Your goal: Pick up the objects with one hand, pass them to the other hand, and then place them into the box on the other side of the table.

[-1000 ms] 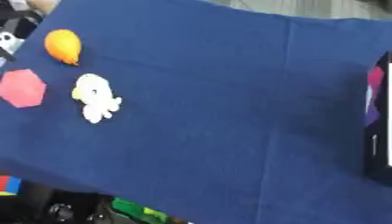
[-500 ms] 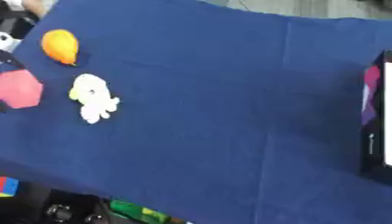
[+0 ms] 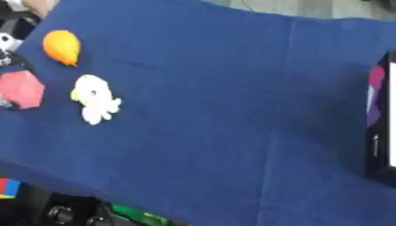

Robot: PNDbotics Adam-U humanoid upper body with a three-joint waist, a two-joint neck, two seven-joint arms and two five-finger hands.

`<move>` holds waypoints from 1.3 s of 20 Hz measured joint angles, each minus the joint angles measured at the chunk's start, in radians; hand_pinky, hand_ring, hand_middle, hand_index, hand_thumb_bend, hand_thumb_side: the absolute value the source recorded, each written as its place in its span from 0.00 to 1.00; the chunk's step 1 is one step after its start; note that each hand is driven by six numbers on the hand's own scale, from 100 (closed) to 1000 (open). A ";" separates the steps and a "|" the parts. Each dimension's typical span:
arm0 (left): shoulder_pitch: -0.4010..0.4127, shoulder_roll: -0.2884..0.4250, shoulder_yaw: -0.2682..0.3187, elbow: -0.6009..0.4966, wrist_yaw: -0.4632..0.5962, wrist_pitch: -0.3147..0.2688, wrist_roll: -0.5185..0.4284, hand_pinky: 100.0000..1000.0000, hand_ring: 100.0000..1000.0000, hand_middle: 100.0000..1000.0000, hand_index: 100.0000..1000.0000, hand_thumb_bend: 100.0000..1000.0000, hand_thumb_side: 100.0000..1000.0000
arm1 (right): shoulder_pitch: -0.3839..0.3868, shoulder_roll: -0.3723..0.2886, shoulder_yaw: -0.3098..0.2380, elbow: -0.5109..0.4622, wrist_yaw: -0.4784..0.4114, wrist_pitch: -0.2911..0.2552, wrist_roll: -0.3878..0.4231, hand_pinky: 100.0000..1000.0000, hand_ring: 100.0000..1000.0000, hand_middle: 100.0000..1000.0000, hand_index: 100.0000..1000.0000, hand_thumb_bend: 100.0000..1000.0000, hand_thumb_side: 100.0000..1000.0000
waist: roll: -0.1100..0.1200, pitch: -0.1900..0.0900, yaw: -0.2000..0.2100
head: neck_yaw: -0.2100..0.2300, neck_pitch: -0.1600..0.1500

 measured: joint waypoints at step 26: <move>0.125 -0.094 -0.004 -0.584 0.389 0.241 0.205 0.71 0.52 0.43 0.52 0.00 0.00 | -0.263 -0.035 0.120 -0.112 -0.061 0.073 0.032 1.00 1.00 1.00 1.00 0.00 0.19 | 0.000 -0.010 -0.014 | -0.119 0.000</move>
